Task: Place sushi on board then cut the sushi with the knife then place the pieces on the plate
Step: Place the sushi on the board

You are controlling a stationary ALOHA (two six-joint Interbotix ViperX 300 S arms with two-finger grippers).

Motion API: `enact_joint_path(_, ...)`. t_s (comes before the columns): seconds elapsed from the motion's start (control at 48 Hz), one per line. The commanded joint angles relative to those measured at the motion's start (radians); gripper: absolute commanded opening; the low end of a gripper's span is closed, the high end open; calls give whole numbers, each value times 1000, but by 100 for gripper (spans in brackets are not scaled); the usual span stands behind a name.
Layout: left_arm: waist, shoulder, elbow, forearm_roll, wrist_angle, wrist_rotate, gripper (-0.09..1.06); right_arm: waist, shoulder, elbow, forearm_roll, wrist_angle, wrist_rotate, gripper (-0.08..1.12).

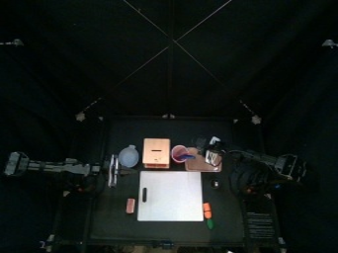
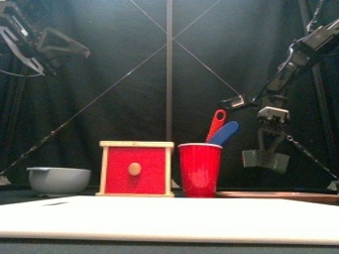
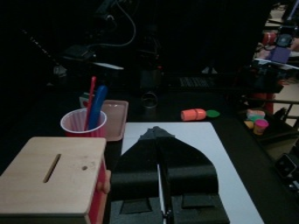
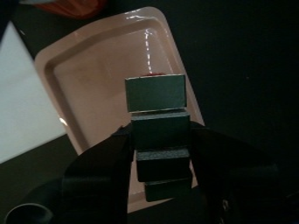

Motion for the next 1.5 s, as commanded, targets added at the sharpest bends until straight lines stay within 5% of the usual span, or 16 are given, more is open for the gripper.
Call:
enact_joint_path(0.021, 3, 2, -12, 2, -9, 0, -1, 6, -66, -23, 67, 29, 41, 58)
enact_joint_path(0.292, 3, 3, -9, 2, -8, 2, -1, 163, -172, 3, 120, 40, 242, 58)
enact_joint_path(0.771, 21, 3, 8, 0, -8, -2, -1, 528, -163, 32, 52, -109, 867, 59)
enact_joint_path(1.104, 29, 3, 25, 0, 0, 3, -1, 721, 40, -48, -115, -218, 1278, 59)
enact_joint_path(1.5, 32, 3, 34, 2, 25, 5, -1, 793, 311, -261, -336, -204, 1767, 60)
